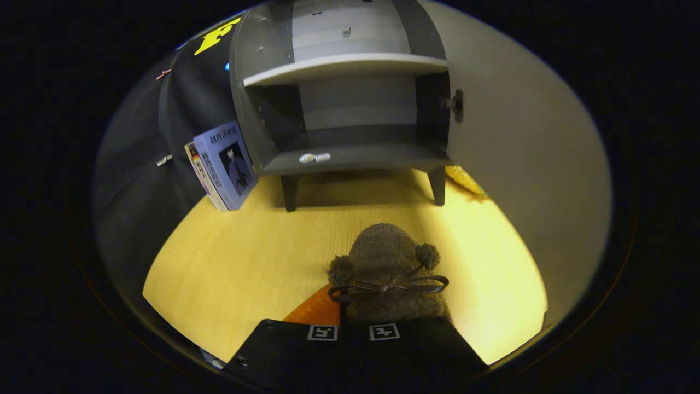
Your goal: Open the shoe cabinet door, grab the shoes and put them into the shoe cabinet, then close the shoe cabinet door.
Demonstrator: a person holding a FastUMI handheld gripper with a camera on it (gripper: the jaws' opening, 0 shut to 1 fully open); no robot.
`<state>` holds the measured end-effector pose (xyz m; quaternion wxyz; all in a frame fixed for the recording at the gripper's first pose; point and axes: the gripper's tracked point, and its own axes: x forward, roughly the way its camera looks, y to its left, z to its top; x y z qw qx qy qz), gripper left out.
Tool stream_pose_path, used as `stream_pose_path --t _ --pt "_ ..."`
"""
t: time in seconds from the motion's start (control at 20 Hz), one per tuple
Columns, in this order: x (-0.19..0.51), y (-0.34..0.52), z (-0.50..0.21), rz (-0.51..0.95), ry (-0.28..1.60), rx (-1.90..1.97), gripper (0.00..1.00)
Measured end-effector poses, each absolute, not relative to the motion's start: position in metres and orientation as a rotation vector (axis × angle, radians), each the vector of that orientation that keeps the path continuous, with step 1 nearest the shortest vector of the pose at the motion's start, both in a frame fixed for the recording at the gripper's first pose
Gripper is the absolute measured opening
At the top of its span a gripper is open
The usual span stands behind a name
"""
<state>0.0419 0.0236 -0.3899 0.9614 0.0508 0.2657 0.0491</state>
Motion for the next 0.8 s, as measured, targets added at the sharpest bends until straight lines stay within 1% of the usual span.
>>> stream_pose_path --t 0.2,0.45,0.6,0.8 --pt "0.039 0.018 -0.311 0.117 0.483 0.123 0.07" --pt "0.054 0.020 -0.224 0.122 0.430 0.164 0.06" --pt "0.082 0.029 -0.179 0.140 0.419 0.167 0.06" --pt "0.140 0.037 -0.124 0.147 0.359 0.106 0.06"
